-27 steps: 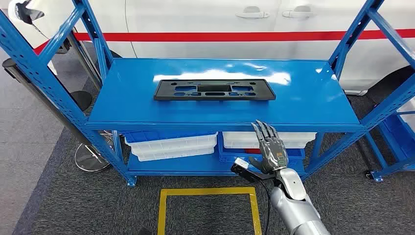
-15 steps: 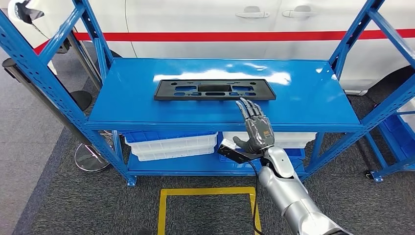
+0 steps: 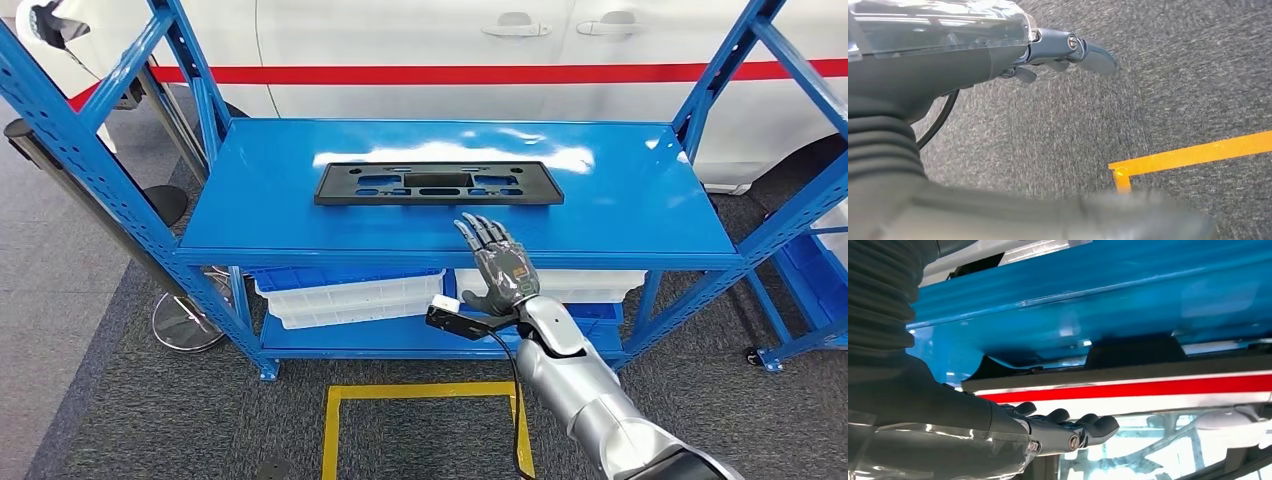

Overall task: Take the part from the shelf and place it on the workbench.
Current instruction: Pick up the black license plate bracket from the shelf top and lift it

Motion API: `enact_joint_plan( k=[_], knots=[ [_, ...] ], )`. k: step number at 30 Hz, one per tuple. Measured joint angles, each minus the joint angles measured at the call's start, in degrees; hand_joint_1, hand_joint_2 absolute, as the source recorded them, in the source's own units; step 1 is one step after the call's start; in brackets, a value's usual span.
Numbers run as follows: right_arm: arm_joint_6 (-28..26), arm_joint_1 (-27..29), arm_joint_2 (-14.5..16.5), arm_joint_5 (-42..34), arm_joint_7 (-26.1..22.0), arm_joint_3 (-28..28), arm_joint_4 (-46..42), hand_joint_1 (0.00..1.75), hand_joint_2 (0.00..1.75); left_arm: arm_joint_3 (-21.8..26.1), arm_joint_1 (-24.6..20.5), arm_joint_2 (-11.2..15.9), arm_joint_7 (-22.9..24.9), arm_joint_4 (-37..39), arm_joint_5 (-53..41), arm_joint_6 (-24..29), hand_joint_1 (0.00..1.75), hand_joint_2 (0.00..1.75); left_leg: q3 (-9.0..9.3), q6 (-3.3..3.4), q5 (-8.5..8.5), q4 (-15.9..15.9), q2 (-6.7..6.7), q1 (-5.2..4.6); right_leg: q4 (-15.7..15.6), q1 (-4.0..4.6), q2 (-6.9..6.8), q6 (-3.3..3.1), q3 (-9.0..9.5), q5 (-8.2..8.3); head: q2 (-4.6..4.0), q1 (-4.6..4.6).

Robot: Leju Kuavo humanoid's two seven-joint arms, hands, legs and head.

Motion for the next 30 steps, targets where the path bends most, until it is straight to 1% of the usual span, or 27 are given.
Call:
enact_joint_plan(
  k=[4,10,18,25,30],
  knots=[
    [-0.61,-2.10,-0.01,1.25,0.51,2.41,1.74,0.00,1.75,0.94,-0.05,0.02,0.21,0.00,-0.04,-0.07,0.00,0.00,0.00,0.00,0.00,0.00,0.00,0.00,0.00,0.00,0.00,0.00,-0.01,0.00,-0.02,0.01],
    [-2.42,-5.55,0.05,2.54,1.31,5.45,3.27,0.00,1.75,1.32,-0.10,0.05,0.69,0.00,-0.52,-0.26,0.00,0.00,0.00,0.00,0.00,0.00,0.00,0.00,0.01,0.00,0.00,0.00,-0.01,0.00,-0.02,0.01],
    [-0.31,-8.59,0.95,0.58,0.61,7.07,4.05,0.00,1.75,1.74,-0.06,0.05,0.65,0.07,-0.01,-0.36,0.00,0.00,-0.01,-0.02,0.02,0.00,0.00,0.00,0.01,0.00,0.00,0.00,-0.01,0.00,-0.01,0.00],
    [0.26,-9.06,1.57,-0.75,0.10,7.65,5.14,0.00,1.75,2.60,0.09,0.07,0.42,0.27,0.57,-0.42,0.00,0.00,-0.02,-0.02,0.02,0.00,-0.01,0.00,0.01,0.00,-0.01,0.00,-0.02,0.00,-0.02,0.01],
    [0.21,-8.98,1.58,-1.50,0.09,7.67,5.73,0.00,1.75,2.74,0.20,0.09,-0.02,0.28,0.64,-1.24,0.00,0.00,-0.08,0.02,-0.01,0.14,-0.02,-0.26,-0.07,-0.16,-0.02,0.06,-0.05,0.09,-0.02,0.00]
  ],
)
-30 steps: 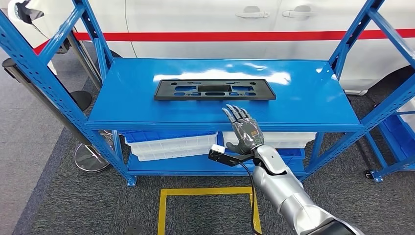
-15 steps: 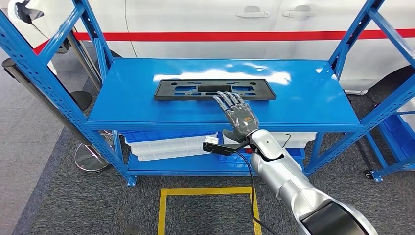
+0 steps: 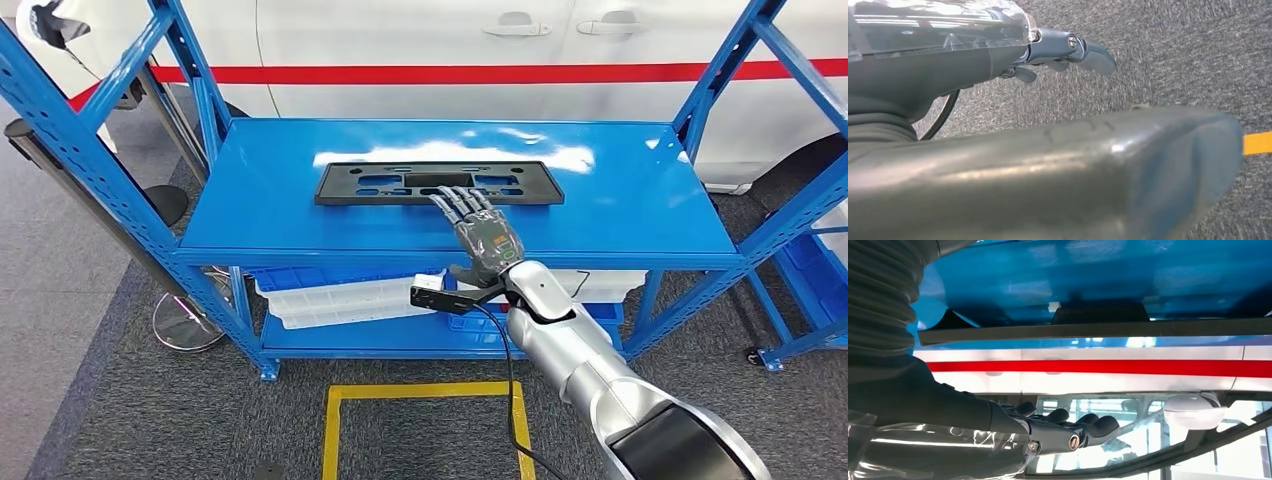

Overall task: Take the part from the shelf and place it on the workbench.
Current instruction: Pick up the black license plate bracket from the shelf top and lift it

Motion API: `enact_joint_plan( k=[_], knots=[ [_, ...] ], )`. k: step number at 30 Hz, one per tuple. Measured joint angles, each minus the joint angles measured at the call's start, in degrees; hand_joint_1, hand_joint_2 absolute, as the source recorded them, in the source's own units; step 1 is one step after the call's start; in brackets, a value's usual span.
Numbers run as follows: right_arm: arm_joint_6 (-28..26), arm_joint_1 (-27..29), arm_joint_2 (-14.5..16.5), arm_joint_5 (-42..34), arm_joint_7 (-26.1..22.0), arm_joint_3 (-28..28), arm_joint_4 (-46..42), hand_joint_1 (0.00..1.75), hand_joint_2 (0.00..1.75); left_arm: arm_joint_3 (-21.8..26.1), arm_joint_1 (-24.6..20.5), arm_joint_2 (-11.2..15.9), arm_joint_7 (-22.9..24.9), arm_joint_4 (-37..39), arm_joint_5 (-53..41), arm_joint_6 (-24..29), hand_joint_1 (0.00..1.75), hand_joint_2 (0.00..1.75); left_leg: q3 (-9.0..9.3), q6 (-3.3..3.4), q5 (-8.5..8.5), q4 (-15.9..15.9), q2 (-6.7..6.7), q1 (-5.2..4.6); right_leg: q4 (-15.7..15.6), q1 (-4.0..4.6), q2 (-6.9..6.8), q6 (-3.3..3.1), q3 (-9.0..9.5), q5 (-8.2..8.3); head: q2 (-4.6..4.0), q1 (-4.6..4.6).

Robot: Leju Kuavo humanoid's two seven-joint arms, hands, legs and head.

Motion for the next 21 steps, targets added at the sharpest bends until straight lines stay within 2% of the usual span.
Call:
enact_joint_plan(
  k=[3,6,8,10,12,14,15,16,17,19,20,21],
  knots=[
    [-0.03,0.13,-0.01,-0.37,-0.05,0.04,0.32,0.00,1.75,0.18,-0.03,0.11,0.03,0.00,0.41,-0.60,0.00,0.00,-0.07,0.11,-0.05,0.10,0.00,-0.17,-0.03,-0.17,0.01,0.16,-0.03,0.07,0.02,0.00],
    [-0.07,0.41,-0.02,-0.75,-0.11,0.33,0.45,0.00,1.75,0.63,-0.09,0.37,0.33,0.00,0.98,-1.06,0.00,0.00,-0.33,0.50,-0.15,0.34,0.00,-0.33,-0.09,-0.33,0.02,0.51,-0.08,0.23,0.02,0.00],
    [-0.07,0.54,-0.02,-0.91,-0.13,0.58,0.49,0.00,1.75,0.91,-0.15,0.48,0.50,0.00,1.15,-1.16,0.00,0.00,-0.43,1.17,-0.32,0.11,-0.03,-0.31,0.32,-0.45,0.02,1.01,-0.14,0.59,0.01,0.00],
    [-0.04,0.55,-0.06,-0.98,-0.13,0.84,0.56,0.00,1.75,1.16,-0.17,0.51,0.54,0.00,1.23,-1.20,0.00,0.00,0.10,2.01,-0.62,-0.46,-0.07,-0.10,2.59,-0.51,-0.14,1.11,-1.29,0.39,0.01,0.02],
    [-0.01,0.51,-0.09,-1.01,-0.14,0.97,0.60,0.00,1.75,1.34,-0.16,0.51,0.54,0.00,1.27,-1.25,0.00,0.00,0.83,2.51,-0.92,-0.75,-0.05,-0.08,8.44,-0.28,-0.28,0.63,-4.99,-1.71,0.00,0.05],
    [0.02,0.71,-0.09,-1.03,-0.15,1.02,0.69,0.00,1.75,1.42,-0.12,0.51,0.54,0.01,1.31,-1.31,0.00,0.00,1.36,2.66,-1.34,-0.73,-0.01,-0.33,15.63,0.13,-0.26,0.29,-10.13,-3.97,0.00,0.05],
    [0.04,0.90,-0.09,-1.03,-0.15,1.06,0.76,0.00,1.75,1.45,-0.05,0.51,0.54,0.01,1.33,-1.34,0.00,0.00,1.75,2.65,-1.66,-0.72,-0.03,-0.46,17.58,0.32,-0.26,0.15,-12.04,-3.90,0.00,0.05],
    [0.04,1.07,-0.10,-1.03,-0.15,1.13,0.84,0.00,1.75,1.48,0.04,0.51,0.55,0.02,1.36,-1.36,0.00,0.00,2.27,2.58,-2.06,-0.71,-0.08,-0.56,17.55,0.50,-0.26,-0.07,-12.98,-2.68,0.00,0.04],
    [0.04,1.19,-0.11,-1.03,-0.14,1.19,0.88,0.00,1.75,1.50,0.14,0.50,0.56,0.02,1.39,-1.36,0.00,0.00,2.98,2.44,-2.58,-0.71,-0.15,-0.64,15.28,0.73,-0.26,-0.42,-12.81,-0.53,0.00,0.04],
    [0.05,1.26,-0.15,-1.07,-0.11,1.28,0.95,0.00,1.75,1.55,0.31,0.44,0.50,0.08,1.50,-1.40,0.00,0.00,4.60,2.04,-3.88,-0.74,-0.21,-0.73,7.74,1.36,-0.28,-1.43,-10.95,4.66,0.01,0.02],
    [0.05,1.27,-0.15,-1.10,-0.10,1.37,1.02,0.00,1.75,1.60,0.31,0.40,0.38,0.15,1.60,-1.45,0.00,0.00,5.22,1.75,-4.47,-0.88,-0.18,-0.74,4.42,1.73,-0.30,-1.90,-10.12,5.99,0.02,0.04],
    [0.06,1.35,-0.13,-1.14,-0.10,1.50,1.09,0.00,1.75,1.66,0.27,0.36,0.26,0.21,1.69,-1.50,0.00,0.00,5.62,1.41,-4.94,-1.23,-0.10,-0.73,2.52,2.01,-0.31,-2.33,-9.62,6.70,0.02,0.04]
  ],
)
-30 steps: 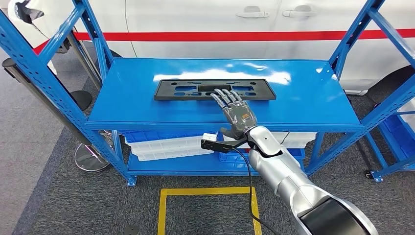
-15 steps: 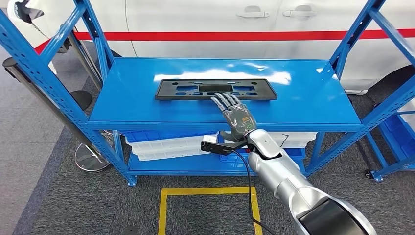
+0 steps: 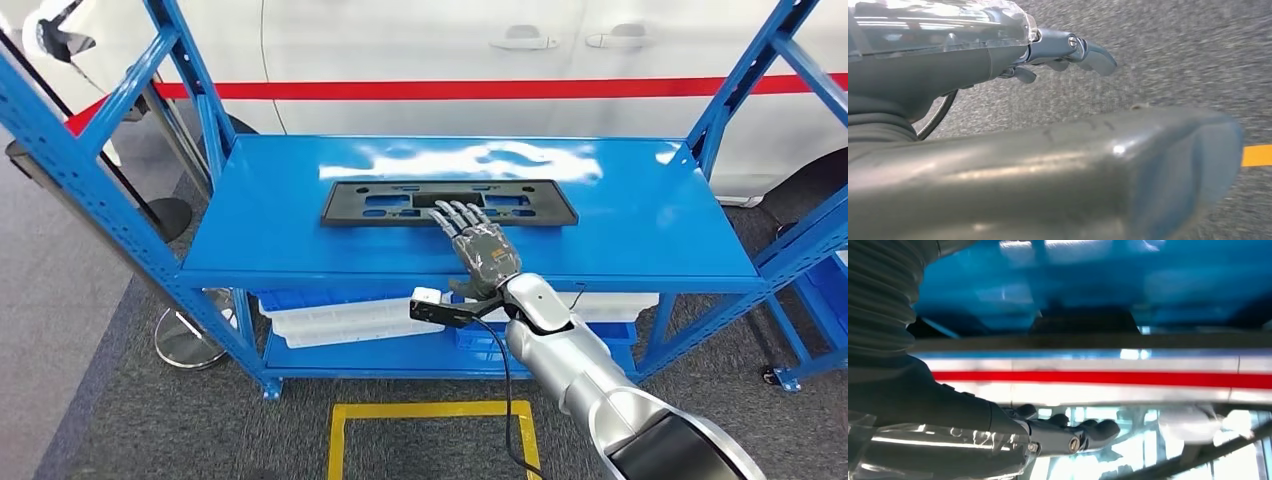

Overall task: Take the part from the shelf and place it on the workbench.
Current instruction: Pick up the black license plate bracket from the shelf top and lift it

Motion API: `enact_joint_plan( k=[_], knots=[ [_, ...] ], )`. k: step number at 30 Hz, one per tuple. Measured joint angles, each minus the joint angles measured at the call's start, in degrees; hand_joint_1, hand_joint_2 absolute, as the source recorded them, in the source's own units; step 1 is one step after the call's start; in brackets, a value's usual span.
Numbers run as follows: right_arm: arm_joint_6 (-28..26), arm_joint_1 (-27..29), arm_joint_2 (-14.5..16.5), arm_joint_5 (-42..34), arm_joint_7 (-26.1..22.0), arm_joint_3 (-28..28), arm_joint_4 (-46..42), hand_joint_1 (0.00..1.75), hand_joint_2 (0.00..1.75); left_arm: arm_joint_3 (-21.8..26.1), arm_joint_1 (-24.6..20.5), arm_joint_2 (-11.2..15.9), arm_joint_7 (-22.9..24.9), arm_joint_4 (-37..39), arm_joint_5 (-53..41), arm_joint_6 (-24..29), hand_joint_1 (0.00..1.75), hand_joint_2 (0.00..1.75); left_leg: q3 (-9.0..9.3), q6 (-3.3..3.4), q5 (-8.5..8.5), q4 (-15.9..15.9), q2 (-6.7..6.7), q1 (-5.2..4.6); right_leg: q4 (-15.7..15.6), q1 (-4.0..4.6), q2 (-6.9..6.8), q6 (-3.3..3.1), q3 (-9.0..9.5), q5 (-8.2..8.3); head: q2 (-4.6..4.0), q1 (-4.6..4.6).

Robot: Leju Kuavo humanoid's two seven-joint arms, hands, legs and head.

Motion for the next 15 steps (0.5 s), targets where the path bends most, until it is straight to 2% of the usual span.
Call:
enact_joint_plan(
  k=[1,3,4,5,6,7,8,9,10,11,12,13,14,15],
  knots=[
    [-0.01,0.12,0.03,-0.03,-0.01,0.16,0.08,0.00,1.75,0.05,-0.04,-0.03,-0.11,0.07,0.08,-0.08,0.00,0.00,0.45,-0.38,-0.16,-0.24,0.10,0.02,-0.82,0.22,0.07,-0.35,0.32,-0.30,0.00,0.01],
    [-0.08,0.30,0.10,-0.13,0.04,0.39,0.15,0.00,1.75,0.11,-0.12,-0.01,-0.25,0.10,0.10,-0.19,0.00,0.00,0.84,-1.24,0.71,0.64,0.22,0.02,-1.83,0.16,0.24,-1.13,1.92,-1.13,-0.01,0.02],
    [-0.13,0.33,0.13,-0.23,0.09,0.45,0.19,0.00,1.75,0.12,-0.15,0.01,-0.26,0.11,0.05,-0.22,0.00,0.00,0.11,-1.55,1.89,2.88,0.24,0.05,-2.45,0.05,0.31,-1.48,3.11,-1.73,-0.02,0.03],
    [-0.19,0.33,0.16,-0.38,0.14,0.51,0.22,0.00,1.75,0.13,-0.19,0.02,-0.27,0.12,0.00,-0.24,0.00,0.00,-1.63,-1.85,3.03,6.01,0.25,0.11,-3.03,-0.10,0.31,-1.78,4.40,-2.29,-0.02,0.02],
    [-0.25,0.39,0.21,-0.54,0.16,0.62,0.27,0.00,1.75,0.14,-0.23,0.04,-0.27,0.13,-0.05,-0.24,0.00,0.00,-4.12,-2.06,3.55,9.64,0.26,0.24,-3.56,-0.21,0.31,-1.96,5.67,-2.94,-0.01,0.01],
    [-0.30,0.53,0.24,-0.74,0.19,0.75,0.33,0.00,1.75,0.16,-0.22,0.05,-0.26,0.13,-0.09,-0.24,0.00,0.00,-6.79,-2.27,3.03,12.85,0.26,0.36,-3.94,-0.24,0.31,-2.06,6.93,-3.72,-0.01,0.01],
    [-0.34,0.74,0.26,-0.89,0.19,0.90,0.39,0.00,1.75,0.18,-0.13,0.06,-0.24,0.14,-0.09,-0.24,0.00,0.00,-9.24,-2.51,1.16,14.89,0.26,0.49,-4.20,-0.27,0.35,-2.09,8.20,-4.57,-0.01,0.00],
    [-0.36,0.96,0.28,-0.99,0.19,1.07,0.46,0.00,1.75,0.22,0.01,0.08,-0.21,0.14,-0.09,-0.26,0.00,0.00,-11.24,-2.75,-1.45,15.62,0.27,0.63,-4.35,-0.32,0.41,-2.04,9.58,-5.54,0.00,0.00],
    [-0.37,1.17,0.28,-1.08,0.19,1.20,0.53,0.00,1.75,0.27,0.17,0.09,-0.16,0.14,-0.08,-0.30,0.00,0.00,-12.72,-2.95,-3.87,15.03,0.28,0.78,-4.41,-0.40,0.49,-1.93,11.05,-6.52,-0.01,0.00],
    [-0.34,1.33,0.29,-1.18,0.18,1.33,0.60,0.00,1.75,0.35,0.30,0.10,-0.07,0.14,-0.07,-0.36,0.00,0.00,-13.69,-3.06,-5.14,13.23,0.29,0.91,-4.39,-0.48,0.65,-1.73,12.60,-7.58,-0.01,0.00],
    [-0.27,1.48,0.33,-1.37,0.14,1.45,0.66,0.00,1.75,0.45,0.41,0.13,0.03,0.15,-0.06,-0.41,0.00,0.00,-14.26,-3.10,-4.11,10.49,0.31,1.05,-4.35,-0.55,0.75,-1.51,14.19,-8.73,-0.01,0.00],
    [-0.11,1.73,0.37,-1.69,0.07,1.56,0.72,0.00,1.75,0.56,0.60,0.14,0.10,0.19,-0.08,-0.45,0.00,0.00,-14.58,-2.98,0.31,7.00,0.34,1.16,-4.35,-0.57,0.80,-1.25,15.53,-9.92,-0.01,0.00],
    [0.14,2.03,0.42,-2.10,-0.05,1.71,0.84,0.00,1.75,0.67,0.77,0.17,0.10,0.27,-0.14,-0.43,0.00,0.00,-14.87,-2.72,5.71,4.03,0.38,1.12,-3.97,-0.53,0.94,-0.94,16.72,-11.14,-0.01,0.02],
    [0.41,2.25,0.49,-2.50,-0.18,1.85,0.95,0.00,1.75,0.75,0.92,0.22,0.00,0.34,-0.21,-0.39,0.00,0.00,-14.98,-2.36,10.48,2.19,0.39,1.06,-3.67,-0.47,1.07,-0.57,17.48,-12.26,-0.01,0.02]
  ],
)
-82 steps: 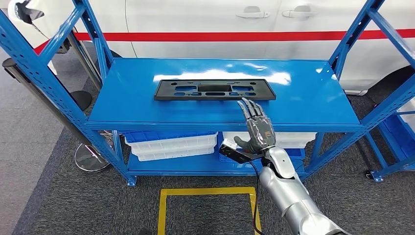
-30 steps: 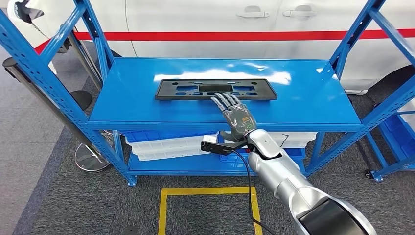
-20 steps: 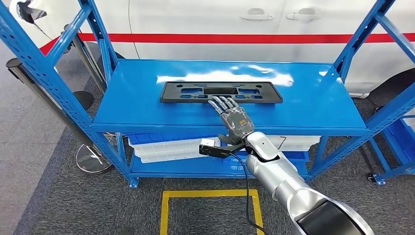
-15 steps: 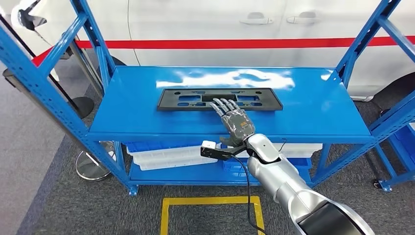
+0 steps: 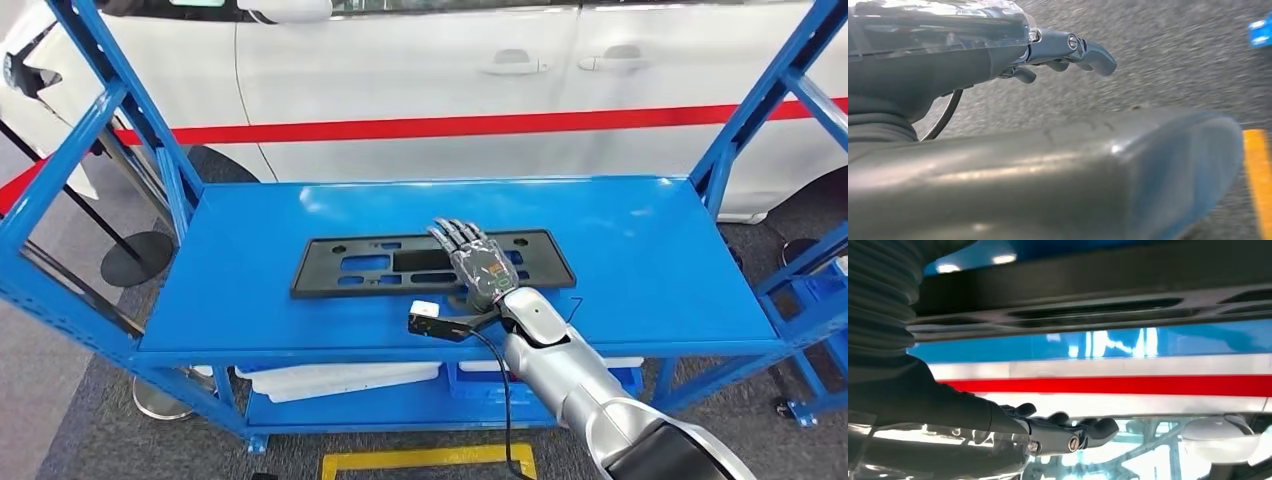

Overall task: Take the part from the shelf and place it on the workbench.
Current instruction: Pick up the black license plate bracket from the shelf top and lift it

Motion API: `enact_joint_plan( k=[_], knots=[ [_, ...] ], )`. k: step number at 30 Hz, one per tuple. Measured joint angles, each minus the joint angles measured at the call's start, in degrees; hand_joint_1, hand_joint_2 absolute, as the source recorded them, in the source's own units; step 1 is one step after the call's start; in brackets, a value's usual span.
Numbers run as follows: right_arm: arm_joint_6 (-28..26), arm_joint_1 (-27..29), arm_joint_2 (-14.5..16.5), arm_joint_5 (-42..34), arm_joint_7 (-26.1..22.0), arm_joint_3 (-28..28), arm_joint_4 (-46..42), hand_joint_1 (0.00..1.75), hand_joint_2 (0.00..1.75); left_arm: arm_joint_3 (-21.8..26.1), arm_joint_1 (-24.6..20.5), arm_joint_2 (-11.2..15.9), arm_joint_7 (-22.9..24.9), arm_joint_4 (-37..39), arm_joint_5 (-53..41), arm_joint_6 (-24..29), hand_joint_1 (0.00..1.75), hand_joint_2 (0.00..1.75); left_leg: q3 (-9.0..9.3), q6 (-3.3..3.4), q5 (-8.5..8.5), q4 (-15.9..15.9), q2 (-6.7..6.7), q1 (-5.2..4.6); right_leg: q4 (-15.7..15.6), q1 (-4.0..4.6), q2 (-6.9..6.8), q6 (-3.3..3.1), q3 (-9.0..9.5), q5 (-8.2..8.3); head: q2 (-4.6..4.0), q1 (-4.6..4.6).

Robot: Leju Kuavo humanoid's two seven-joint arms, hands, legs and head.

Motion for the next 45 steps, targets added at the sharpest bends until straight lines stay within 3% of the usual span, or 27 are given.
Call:
enact_joint_plan(
  k=[1,2,4,6,8,9,10,11,12,14,16,21,22,23,25,26,27,28,45],
  knots=[
    [0.23,0.00,0.09,-0.37,-0.17,0.11,-0.01,0.00,1.31,0.08,0.03,0.04,-0.14,0.08,-0.03,0.04,0.00,0.00,-0.12,0.48,3.14,-0.63,0.02,-0.21,0.19,-0.07,0.21,0.47,0.41,-0.97,0.00,0.12],
    [0.47,-0.29,0.21,-0.60,-0.30,0.19,-0.06,0.00,0.87,0.14,-0.12,0.09,-0.26,0.13,-0.01,0.05,0.00,0.00,-0.18,1.00,3.39,-0.18,0.02,-0.56,0.33,-0.21,0.43,1.00,0.78,-1.69,0.00,0.26],
    [1.22,-1.17,0.46,-1.28,-0.67,0.22,-0.36,0.00,0.00,0.24,-0.74,0.17,-0.35,0.14,0.15,-0.22,0.00,0.00,0.29,2.06,2.23,0.22,0.06,-0.86,0.17,-0.65,0.34,1.86,1.32,-2.91,0.01,0.48],
    [2.96,-1.49,0.50,-2.92,-1.28,0.24,-0.42,0.00,0.00,0.34,-1.29,0.23,-0.50,0.14,0.31,-0.79,0.00,0.00,1.06,2.92,1.52,-0.38,0.04,-0.78,3.96,-0.74,-0.19,2.21,-0.53,-4.67,0.01,0.47],
    [4.68,-1.19,0.39,-4.87,-1.99,0.25,-0.41,0.00,0.00,0.45,-1.47,0.27,-0.82,0.14,0.51,-1.27,0.00,0.00,1.63,3.31,0.87,-0.59,-0.07,-0.86,11.95,-0.62,-0.49,2.32,-6.09,-6.86,0.01,0.48],
    [5.24,-0.89,0.30,-5.61,-2.31,0.26,-0.40,0.00,0.00,0.50,-1.46,0.28,-0.97,0.14,0.55,-1.41,0.00,0.00,1.94,3.36,0.51,-0.61,-0.13,-0.94,15.34,-0.54,-0.50,2.33,-9.07,-7.14,0.00,0.48],
    [5.64,-0.57,0.17,-6.24,-2.58,0.26,-0.40,0.00,0.00,0.52,-1.37,0.28,-1.06,0.15,0.53,-1.47,0.00,0.00,2.32,3.39,0.14,-0.60,-0.19,-1.06,16.95,-0.43,-0.51,2.24,-11.31,-6.25,0.00,0.48],
    [5.97,-0.35,0.00,-6.75,-2.80,0.26,-0.40,0.00,0.44,0.54,-1.27,0.28,-1.10,0.15,0.47,-1.50,0.00,0.00,2.78,3.39,-0.21,-0.60,-0.26,-1.19,16.37,-0.27,-0.52,2.02,-12.52,-4.16,0.00,0.48],
    [6.26,-0.25,-0.18,-7.18,-2.98,0.26,-0.40,0.00,0.87,0.54,-1.16,0.27,-1.10,0.16,0.39,-1.52,0.00,0.00,3.26,3.36,-0.53,-0.60,-0.33,-1.32,13.73,-0.02,-0.52,1.62,-12.69,-1.09,0.00,0.48],
    [6.75,-0.39,-0.50,-7.73,-3.22,0.26,-0.42,0.00,1.75,0.54,-1.02,0.15,-1.10,0.26,0.32,-1.55,0.00,0.00,3.92,3.21,-0.93,-0.67,-0.40,-1.50,6.64,0.67,-0.65,0.38,-11.48,4.21,0.01,0.47],
    [7.16,-0.58,-0.66,-8.00,-3.45,0.26,-0.45,0.00,1.75,0.55,-1.06,0.02,-1.07,0.37,0.31,-1.45,0.00,0.00,4.08,2.90,-1.14,-0.73,-0.44,-1.50,2.77,1.14,-0.79,-0.41,-10.53,5.98,0.02,0.49],
    [7.41,-0.79,-0.72,-8.52,-3.63,0.29,-0.54,0.00,1.75,0.59,-1.04,0.02,-0.78,0.43,0.34,-0.95,0.00,0.00,4.60,2.33,-1.37,-1.03,-0.39,-1.44,1.97,1.25,-0.65,-0.25,-9.85,5.86,0.02,0.50],
    [7.40,-0.81,-0.72,-8.56,-3.63,0.29,-0.57,0.13,1.75,0.62,-1.10,0.02,-0.75,0.43,0.37,-0.90,0.00,0.00,4.68,2.27,-1.34,-1.10,-0.39,-1.44,1.97,1.26,-0.65,-0.31,-9.81,5.84,0.02,0.50],
    [7.38,-0.82,-0.70,-8.60,-3.64,0.30,-0.61,0.38,1.75,0.66,-1.15,0.02,-0.74,0.43,0.39,-0.85,0.00,0.00,4.75,2.21,-1.30,-1.16,-0.39,-1.44,1.97,1.26,-0.67,-0.34,-9.77,5.84,0.01,0.50],
    [7.36,-0.81,-0.68,-8.63,-3.64,0.30,-0.66,1.17,1.75,0.75,-1.17,0.07,-0.70,0.43,0.45,-0.76,0.00,0.00,4.84,2.10,-1.23,-1.26,-0.39,-1.44,1.97,1.26,-0.68,-0.40,-9.72,5.83,0.01,0.50],
    [7.36,-0.81,-0.67,-8.63,-3.63,0.31,-0.66,1.48,1.75,0.78,-1.17,0.10,-0.68,0.43,0.47,-0.73,0.00,0.00,4.87,2.05,-1.20,-1.30,-0.39,-1.44,1.97,1.26,-0.68,-0.43,-9.71,5.82,0.01,0.50],
    [7.36,-0.81,-0.67,-8.63,-3.62,0.33,-0.66,1.67,1.75,0.80,-1.18,0.13,-0.67,0.43,0.48,-0.69,0.00,0.00,4.89,2.04,-1.19,-1.33,-0.39,-1.44,1.98,1.26,-0.68,-0.46,-9.71,5.82,0.01,0.50],
    [7.36,-0.81,-0.67,-8.63,-3.61,0.36,-0.66,1.75,1.75,0.80,-1.19,0.14,-0.68,0.43,0.48,-0.68,0.00,0.00,4.90,2.02,-1.18,-1.34,-0.39,-1.43,1.98,1.26,-0.68,-0.49,-9.71,5.80,0.01,0.50],
    [7.27,-1.03,-0.82,-9.69,-2.91,0.82,-1.27,1.75,1.75,0.91,-1.23,0.15,-0.83,0.43,0.84,-1.13,0.00,0.00,4.92,2.09,-1.24,-1.35,-0.38,-1.39,1.95,1.12,-0.68,-0.54,-9.65,5.74,0.00,0.50]
  ],
)
